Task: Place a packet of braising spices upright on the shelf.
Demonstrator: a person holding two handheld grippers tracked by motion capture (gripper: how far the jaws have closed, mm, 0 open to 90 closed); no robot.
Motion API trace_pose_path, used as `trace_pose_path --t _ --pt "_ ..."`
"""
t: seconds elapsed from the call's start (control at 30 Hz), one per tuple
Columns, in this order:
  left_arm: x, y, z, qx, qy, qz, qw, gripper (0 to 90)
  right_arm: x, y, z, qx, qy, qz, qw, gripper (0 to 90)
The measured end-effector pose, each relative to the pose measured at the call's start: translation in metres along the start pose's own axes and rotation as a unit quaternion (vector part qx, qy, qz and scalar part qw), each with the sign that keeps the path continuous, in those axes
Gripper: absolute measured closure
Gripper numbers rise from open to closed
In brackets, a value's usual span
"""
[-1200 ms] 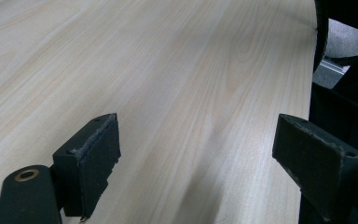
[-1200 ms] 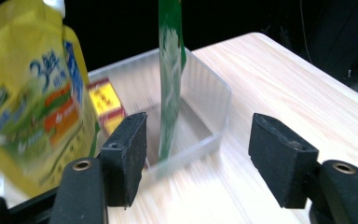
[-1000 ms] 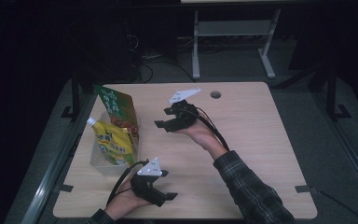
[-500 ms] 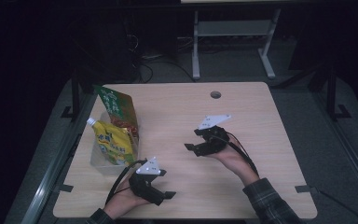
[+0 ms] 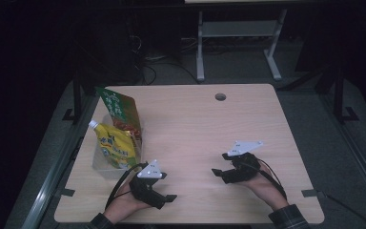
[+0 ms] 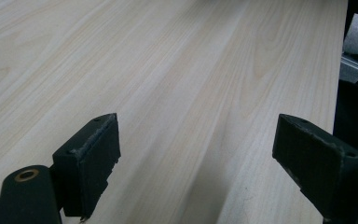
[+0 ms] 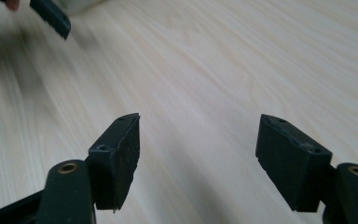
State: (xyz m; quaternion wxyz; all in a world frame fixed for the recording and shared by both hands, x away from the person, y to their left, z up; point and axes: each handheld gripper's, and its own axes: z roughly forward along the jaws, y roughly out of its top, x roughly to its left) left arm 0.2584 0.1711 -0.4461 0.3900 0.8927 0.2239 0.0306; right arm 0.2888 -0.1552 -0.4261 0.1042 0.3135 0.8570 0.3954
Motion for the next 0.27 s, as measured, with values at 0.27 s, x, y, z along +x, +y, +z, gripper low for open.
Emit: trace_pose_path --t 0.27 --pt "-0.001 -0.001 0.002 0.001 0.003 -0.002 1.0000 14.5 0.005 -0.022 -0.010 -0.010 -0.006 0.008 0.9999 26.1"
